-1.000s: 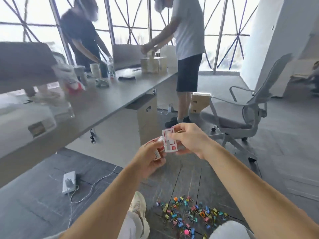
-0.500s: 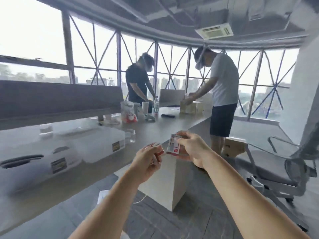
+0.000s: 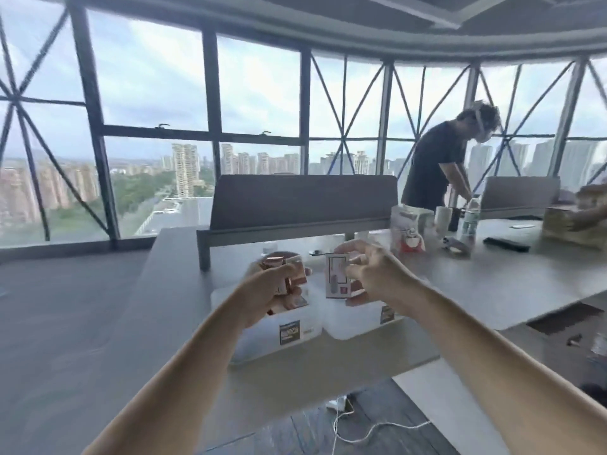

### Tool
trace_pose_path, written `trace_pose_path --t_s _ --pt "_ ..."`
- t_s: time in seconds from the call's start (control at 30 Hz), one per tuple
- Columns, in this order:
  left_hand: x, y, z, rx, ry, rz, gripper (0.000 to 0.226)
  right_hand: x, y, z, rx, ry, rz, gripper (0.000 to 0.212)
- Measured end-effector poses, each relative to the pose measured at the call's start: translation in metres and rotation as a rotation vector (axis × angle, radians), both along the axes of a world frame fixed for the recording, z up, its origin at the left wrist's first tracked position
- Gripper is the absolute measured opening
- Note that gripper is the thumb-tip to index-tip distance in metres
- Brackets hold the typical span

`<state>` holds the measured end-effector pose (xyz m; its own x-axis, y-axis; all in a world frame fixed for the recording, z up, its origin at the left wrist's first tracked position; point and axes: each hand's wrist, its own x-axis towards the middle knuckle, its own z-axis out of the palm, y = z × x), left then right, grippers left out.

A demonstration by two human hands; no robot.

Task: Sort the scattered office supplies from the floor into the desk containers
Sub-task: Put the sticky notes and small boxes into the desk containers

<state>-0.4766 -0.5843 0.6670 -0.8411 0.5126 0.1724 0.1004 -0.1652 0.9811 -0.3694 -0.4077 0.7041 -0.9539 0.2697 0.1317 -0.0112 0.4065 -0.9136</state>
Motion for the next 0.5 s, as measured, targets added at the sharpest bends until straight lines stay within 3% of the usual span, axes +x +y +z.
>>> trace_pose_path --t_s 0.23,0.33,0.5 --pt "-0.095 -0.027 -0.008 -0.332 0.205 0.201 0.019 -0.12 0.0 -0.026 0.099 -0.115 0.064 0.021" --pt "-0.122 -0.024 -0.02 -0.419 0.242 0.221 0.015 -0.172 -0.011 -0.052 0.335 -0.209 0.044 0.017" --pt "-0.148 -0.019 -0.033 -0.381 0.237 0.204 0.013 -0.224 -0.023 -0.092 0.684 -0.322 0.1 0.013"
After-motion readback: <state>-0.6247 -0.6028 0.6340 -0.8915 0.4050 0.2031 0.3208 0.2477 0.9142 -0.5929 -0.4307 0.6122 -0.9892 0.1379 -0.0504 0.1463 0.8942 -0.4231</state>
